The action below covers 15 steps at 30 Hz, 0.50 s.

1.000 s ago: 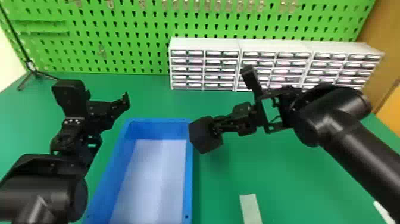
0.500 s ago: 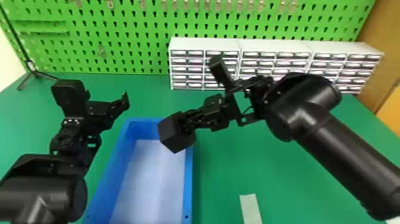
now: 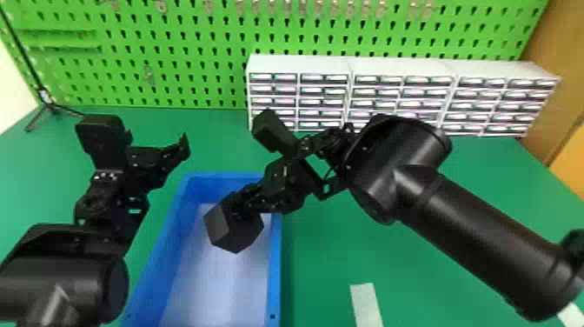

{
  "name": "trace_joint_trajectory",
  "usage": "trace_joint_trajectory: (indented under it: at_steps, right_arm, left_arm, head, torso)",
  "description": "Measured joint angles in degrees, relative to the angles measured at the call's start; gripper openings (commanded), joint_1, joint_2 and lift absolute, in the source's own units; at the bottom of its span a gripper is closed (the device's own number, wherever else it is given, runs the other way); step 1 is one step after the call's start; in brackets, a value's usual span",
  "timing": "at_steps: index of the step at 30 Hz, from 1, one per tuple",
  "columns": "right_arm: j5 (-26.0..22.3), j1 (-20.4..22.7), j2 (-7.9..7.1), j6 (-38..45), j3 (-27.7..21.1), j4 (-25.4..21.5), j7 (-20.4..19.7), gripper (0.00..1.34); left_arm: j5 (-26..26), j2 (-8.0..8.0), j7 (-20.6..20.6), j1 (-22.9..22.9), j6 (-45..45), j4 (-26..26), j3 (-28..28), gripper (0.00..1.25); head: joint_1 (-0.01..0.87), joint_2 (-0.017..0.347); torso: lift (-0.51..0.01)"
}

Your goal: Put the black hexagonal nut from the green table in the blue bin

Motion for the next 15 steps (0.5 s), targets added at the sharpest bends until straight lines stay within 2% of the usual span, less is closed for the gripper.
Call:
trace_joint_trajectory:
  at_steps: [15]
  right_arm:
    - [5.31, -3.71, 0.32, 0.02, 7.57, 1.59, -1.32, 0.34]
  left_arm:
    - [-0.07, 0.00, 0.00, -0.27, 0.00, 0.06, -0.30, 1.09]
  head:
    - [0.683, 0.028]
  torso:
    - [-0.096]
